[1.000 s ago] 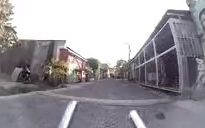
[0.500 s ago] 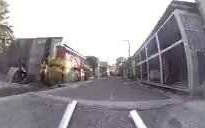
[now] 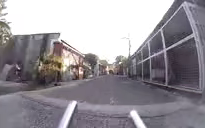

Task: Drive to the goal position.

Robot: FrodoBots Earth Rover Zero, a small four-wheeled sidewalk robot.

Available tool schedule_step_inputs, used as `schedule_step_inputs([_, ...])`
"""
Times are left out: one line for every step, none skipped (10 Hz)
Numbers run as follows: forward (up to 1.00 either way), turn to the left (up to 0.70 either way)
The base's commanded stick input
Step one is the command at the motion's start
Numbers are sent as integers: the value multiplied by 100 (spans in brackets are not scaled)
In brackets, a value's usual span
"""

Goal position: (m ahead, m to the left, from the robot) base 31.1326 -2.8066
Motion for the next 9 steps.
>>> schedule_step_inputs([70,0])
schedule_step_inputs([70,0])
schedule_step_inputs([70,0])
schedule_step_inputs([70,0])
schedule_step_inputs([70,0])
schedule_step_inputs([70,0])
schedule_step_inputs([70,0])
schedule_step_inputs([70,0])
schedule_step_inputs([70,0])
